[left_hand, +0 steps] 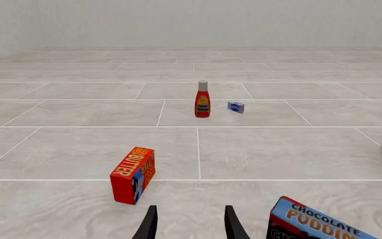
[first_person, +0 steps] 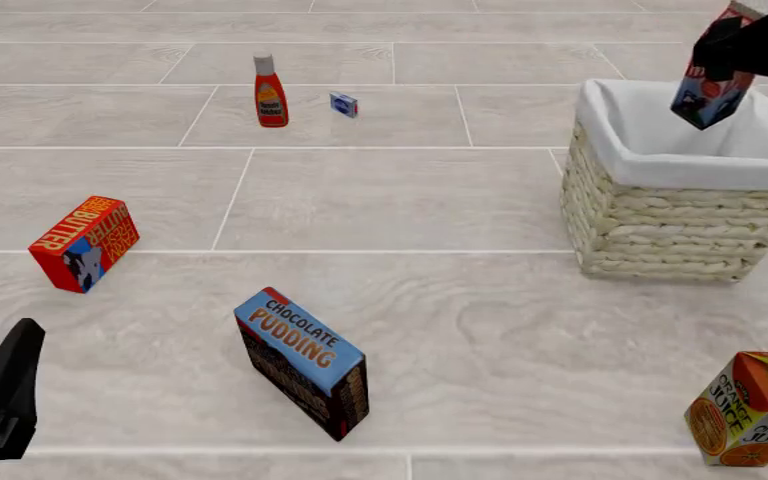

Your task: Pick the milk and place it in the basket.

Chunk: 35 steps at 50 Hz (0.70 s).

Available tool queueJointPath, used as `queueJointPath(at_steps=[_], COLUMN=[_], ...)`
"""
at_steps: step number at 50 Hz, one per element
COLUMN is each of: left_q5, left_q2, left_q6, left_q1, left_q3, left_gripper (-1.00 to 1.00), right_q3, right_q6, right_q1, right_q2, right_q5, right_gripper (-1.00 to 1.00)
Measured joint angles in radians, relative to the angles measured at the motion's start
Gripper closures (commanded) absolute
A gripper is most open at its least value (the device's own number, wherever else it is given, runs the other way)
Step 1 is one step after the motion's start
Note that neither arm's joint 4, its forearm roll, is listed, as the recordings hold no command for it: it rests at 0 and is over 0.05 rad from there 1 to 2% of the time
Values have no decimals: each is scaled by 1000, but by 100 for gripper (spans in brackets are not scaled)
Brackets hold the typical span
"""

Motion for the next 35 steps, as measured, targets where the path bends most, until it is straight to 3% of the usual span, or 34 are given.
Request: queueJointPath(at_steps=[35], left_q5=[0], left_q2=[0], left_q6=[0], left_q1=[0], left_q3=[0], left_gripper=[-100], right_q3=[-48], right_q6=[16], right_q1=[-38], right_q2=[170], right_q5=[-48], right_gripper=[100])
